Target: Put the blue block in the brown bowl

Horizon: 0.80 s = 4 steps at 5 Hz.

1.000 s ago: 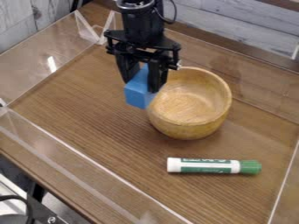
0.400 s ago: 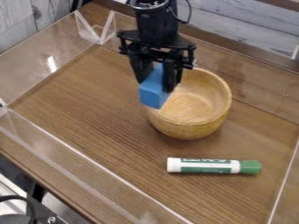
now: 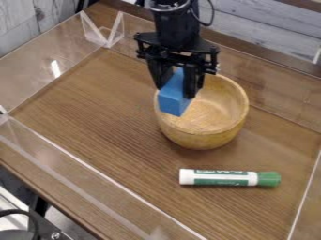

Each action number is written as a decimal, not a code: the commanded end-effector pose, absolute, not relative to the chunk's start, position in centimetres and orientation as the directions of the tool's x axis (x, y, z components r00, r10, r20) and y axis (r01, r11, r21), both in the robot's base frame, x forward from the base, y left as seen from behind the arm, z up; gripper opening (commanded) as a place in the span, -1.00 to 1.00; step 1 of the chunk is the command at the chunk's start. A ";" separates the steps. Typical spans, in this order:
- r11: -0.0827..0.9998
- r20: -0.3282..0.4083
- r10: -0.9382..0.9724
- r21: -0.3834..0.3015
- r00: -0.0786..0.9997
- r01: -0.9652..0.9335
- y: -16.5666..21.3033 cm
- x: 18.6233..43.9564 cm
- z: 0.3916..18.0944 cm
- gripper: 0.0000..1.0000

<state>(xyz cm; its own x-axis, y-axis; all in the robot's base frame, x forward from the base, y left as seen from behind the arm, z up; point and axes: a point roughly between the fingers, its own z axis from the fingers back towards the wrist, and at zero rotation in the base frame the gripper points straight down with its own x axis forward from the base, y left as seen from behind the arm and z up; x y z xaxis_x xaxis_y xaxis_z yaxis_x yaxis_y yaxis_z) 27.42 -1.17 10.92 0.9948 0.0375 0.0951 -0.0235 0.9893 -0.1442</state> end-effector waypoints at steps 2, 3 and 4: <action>0.989 0.183 0.021 -0.145 0.983 0.006 -2.1 27.8 12.7 -1.00; 0.989 0.188 0.015 -0.146 0.982 0.013 -2.4 27.7 12.6 -1.00; 0.989 0.194 0.010 -0.146 0.981 0.019 -2.8 27.6 12.4 -1.00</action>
<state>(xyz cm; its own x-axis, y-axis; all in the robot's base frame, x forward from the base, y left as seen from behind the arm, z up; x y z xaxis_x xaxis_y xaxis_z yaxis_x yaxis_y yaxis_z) 27.29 -2.70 10.72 0.9917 0.0112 0.1279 0.0077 0.9893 -0.1459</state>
